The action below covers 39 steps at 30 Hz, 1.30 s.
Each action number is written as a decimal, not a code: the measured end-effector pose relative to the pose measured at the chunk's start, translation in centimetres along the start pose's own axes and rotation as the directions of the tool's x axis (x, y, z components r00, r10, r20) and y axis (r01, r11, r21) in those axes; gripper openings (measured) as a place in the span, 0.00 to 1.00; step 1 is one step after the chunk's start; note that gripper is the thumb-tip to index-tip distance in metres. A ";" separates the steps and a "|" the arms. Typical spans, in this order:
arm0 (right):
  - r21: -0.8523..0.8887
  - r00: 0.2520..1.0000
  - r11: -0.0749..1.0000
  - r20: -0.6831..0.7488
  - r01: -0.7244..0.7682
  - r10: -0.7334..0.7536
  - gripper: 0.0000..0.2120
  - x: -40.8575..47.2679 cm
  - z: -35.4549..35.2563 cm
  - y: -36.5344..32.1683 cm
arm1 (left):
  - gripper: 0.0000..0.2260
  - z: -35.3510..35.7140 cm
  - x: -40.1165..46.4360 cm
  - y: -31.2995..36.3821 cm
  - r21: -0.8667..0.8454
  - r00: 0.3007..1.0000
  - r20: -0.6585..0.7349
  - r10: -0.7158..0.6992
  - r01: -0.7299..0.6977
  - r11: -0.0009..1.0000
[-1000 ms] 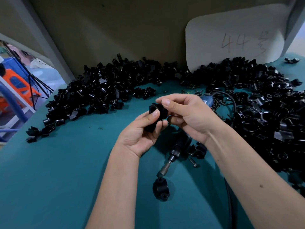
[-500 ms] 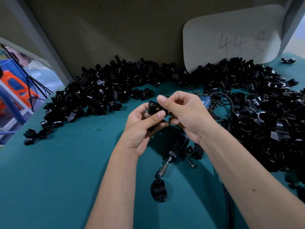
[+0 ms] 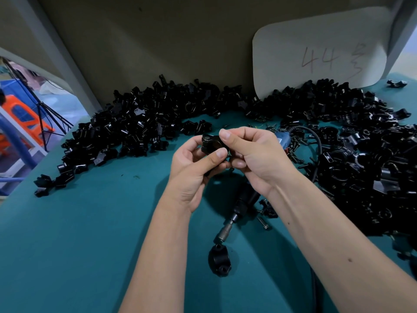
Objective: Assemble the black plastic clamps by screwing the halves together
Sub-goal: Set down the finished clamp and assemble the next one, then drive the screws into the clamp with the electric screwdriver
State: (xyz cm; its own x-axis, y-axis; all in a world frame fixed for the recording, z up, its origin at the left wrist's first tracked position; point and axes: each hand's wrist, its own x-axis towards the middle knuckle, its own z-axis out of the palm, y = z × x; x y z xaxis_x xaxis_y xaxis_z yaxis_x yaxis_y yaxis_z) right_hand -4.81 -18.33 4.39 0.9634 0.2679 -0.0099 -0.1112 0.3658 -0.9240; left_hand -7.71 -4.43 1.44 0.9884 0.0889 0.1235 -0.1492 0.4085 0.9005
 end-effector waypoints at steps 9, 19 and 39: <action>0.051 0.991 0.999 -0.135 0.012 -0.005 0.07 0.2 0.5 0.5 | 0.16 0.2 0.4 -1.0 0.283 0.963 -0.079 0.258 -0.226 0.932; -0.936 0.877 0.110 -0.352 -0.334 -0.329 0.37 1.3 -4.8 -0.8 | 0.11 0.1 0.9 -1.6 -0.129 0.969 -0.172 -0.180 0.159 0.979; -0.149 0.905 0.987 -0.407 0.068 -0.124 0.16 1.7 -6.6 -3.0 | 0.14 -1.1 0.9 -0.3 -0.427 0.915 -0.186 -0.359 0.254 0.868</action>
State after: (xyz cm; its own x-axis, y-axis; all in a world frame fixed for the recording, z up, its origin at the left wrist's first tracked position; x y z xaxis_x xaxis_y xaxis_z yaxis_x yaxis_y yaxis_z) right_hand -1.20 -24.85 4.59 0.9850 -0.1653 -0.0500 -0.0078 0.2464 -0.9691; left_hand -6.84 -3.45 0.85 0.9521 0.1034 -0.2878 0.1087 0.7653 0.6345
